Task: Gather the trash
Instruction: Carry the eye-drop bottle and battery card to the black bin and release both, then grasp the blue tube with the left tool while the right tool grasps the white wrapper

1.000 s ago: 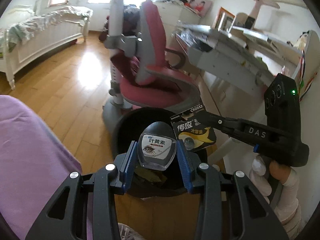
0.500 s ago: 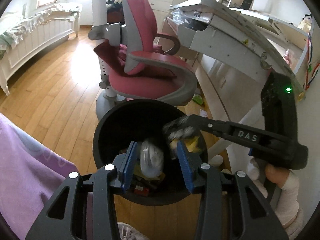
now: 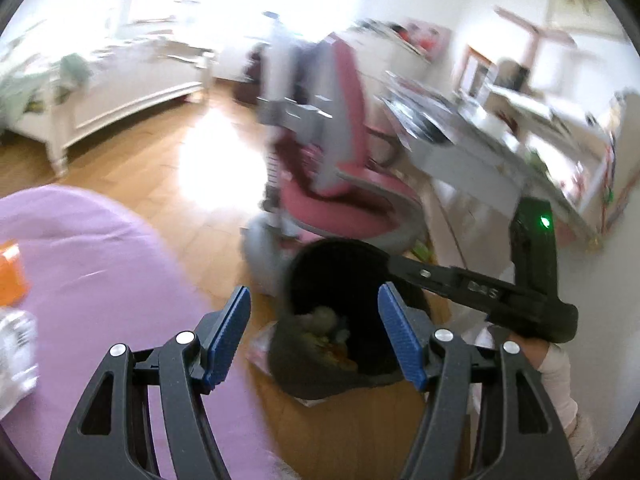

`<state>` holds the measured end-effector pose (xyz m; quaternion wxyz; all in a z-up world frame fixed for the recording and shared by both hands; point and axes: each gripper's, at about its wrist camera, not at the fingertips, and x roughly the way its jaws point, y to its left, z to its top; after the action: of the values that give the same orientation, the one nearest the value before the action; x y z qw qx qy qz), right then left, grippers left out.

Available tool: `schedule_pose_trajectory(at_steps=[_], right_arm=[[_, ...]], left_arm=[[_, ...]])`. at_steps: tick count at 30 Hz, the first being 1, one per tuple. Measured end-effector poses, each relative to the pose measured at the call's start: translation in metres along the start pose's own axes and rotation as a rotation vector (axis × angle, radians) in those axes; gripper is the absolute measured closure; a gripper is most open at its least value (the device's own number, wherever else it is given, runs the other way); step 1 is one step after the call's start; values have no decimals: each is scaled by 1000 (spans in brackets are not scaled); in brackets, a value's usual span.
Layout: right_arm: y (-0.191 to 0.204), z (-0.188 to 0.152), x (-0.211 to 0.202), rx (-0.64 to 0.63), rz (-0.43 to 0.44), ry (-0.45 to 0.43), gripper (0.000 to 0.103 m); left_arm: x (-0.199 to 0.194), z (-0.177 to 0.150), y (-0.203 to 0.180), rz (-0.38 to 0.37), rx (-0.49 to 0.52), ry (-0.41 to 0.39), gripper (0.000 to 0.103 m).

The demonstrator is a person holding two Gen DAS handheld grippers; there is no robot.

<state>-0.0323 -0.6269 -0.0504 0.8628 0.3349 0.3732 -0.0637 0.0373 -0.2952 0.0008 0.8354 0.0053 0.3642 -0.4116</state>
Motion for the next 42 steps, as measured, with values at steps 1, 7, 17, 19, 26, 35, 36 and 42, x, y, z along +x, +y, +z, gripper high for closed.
schedule_pose_trajectory(at_steps=[1, 7, 17, 19, 26, 35, 36, 42], right_arm=[[12, -2, 3, -23, 12, 13, 49], [119, -21, 32, -228, 141, 114, 25], [319, -87, 131, -513, 274, 371, 12], [337, -97, 157, -532, 232, 414, 12], [360, -126, 195, -652, 114, 401, 55], [320, -81, 137, -479, 203, 254, 79], [312, -75, 126, -461, 210, 229, 79], [285, -63, 101, -403, 233, 183, 79]], left_arm=[[-16, -2, 18, 26, -41, -21, 37], [-93, -27, 114, 200, -229, -105, 37], [-151, -75, 217, 368, -420, -69, 37], [-154, -81, 225, 368, -428, -58, 37], [-155, -91, 236, 348, -404, -27, 37], [-114, -74, 243, 446, -289, 65, 42], [-111, -73, 242, 474, -272, 72, 45], [-110, -74, 250, 581, -222, 89, 90]])
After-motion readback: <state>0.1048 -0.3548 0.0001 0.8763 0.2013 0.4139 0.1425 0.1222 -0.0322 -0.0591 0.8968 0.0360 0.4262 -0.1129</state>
